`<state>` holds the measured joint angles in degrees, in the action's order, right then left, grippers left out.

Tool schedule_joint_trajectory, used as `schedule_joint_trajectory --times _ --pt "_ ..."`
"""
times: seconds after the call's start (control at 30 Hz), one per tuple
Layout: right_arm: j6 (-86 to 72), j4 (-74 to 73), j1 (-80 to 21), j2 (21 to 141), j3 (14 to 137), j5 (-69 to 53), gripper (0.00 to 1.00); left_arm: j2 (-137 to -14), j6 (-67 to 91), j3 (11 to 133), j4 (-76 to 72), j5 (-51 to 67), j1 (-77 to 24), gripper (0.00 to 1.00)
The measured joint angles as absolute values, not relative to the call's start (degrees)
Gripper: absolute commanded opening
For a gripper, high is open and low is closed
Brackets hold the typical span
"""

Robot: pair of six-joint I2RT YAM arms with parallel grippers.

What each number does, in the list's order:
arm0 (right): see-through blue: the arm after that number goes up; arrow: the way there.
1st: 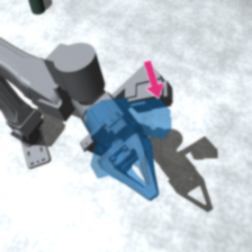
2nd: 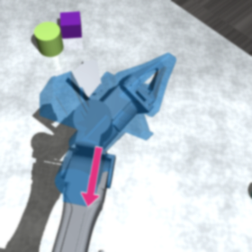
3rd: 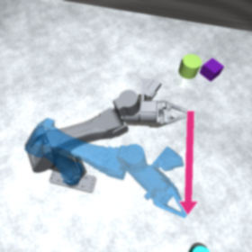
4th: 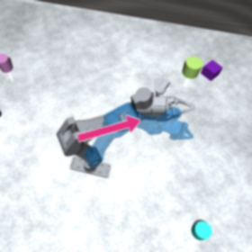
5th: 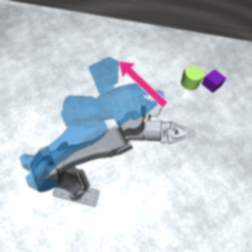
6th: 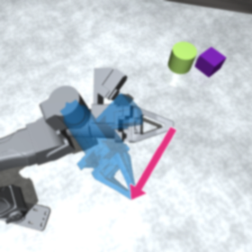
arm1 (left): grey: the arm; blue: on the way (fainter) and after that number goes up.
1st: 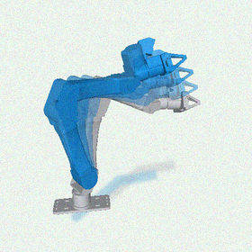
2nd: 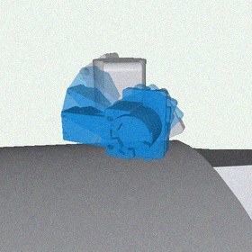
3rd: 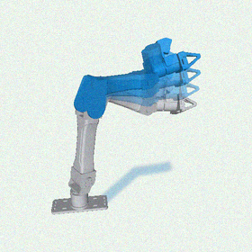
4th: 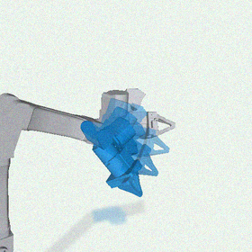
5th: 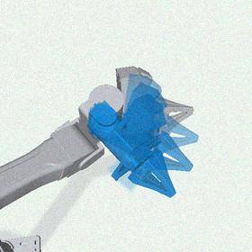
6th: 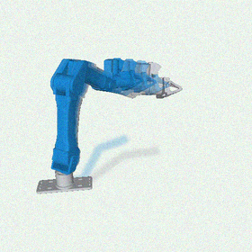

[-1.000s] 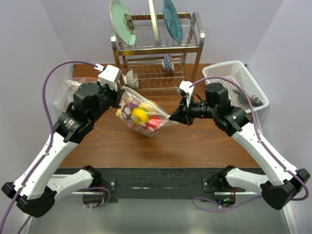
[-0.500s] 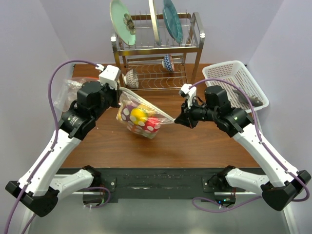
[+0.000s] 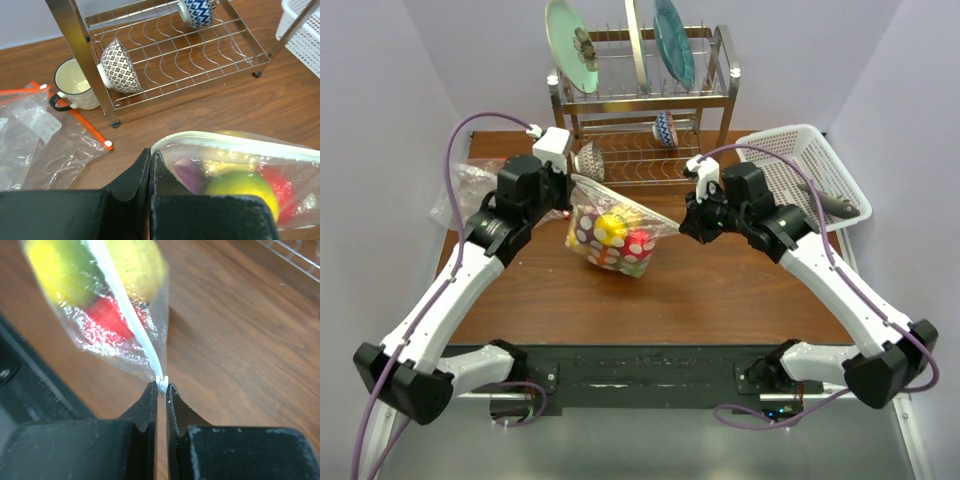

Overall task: Place the food in the zip-top bag and seal the zipper
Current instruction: Place the zipper food storage bag at the center of the board, then reset both arms

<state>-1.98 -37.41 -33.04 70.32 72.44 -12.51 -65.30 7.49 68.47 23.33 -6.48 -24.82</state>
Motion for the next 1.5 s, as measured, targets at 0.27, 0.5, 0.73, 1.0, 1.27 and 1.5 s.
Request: schedule_joint_trajectory --times 0.27,0.5,0.73,1.0,1.27,1.5 --pt "-3.92 -32.88 -32.51 87.37 81.56 -3.01 0.00 -74.26 13.23 67.75 15.11 -4.40 -20.10 0.00" --pt "-5.23 -28.82 -28.60 101.01 90.94 -0.10 0.16 -75.50 17.65 61.52 2.96 -8.67 -19.57 0.00" --pt "-6.98 -28.14 -26.70 105.51 96.66 0.97 0.50 -79.44 18.81 61.14 -0.86 -11.18 -19.49 0.68" --pt "-7.77 -28.21 -26.72 102.80 97.84 2.07 0.62 -79.33 17.65 66.48 4.82 -11.44 -19.40 0.98" --pt "-13.52 -28.23 -26.72 84.90 88.66 8.51 0.72 -66.67 16.53 62.96 8.01 -8.86 -19.35 1.00" --pt "-19.27 -29.93 -26.65 67.75 76.55 13.28 0.78 -51.51 15.03 54.15 6.52 -5.02 -19.25 1.00"
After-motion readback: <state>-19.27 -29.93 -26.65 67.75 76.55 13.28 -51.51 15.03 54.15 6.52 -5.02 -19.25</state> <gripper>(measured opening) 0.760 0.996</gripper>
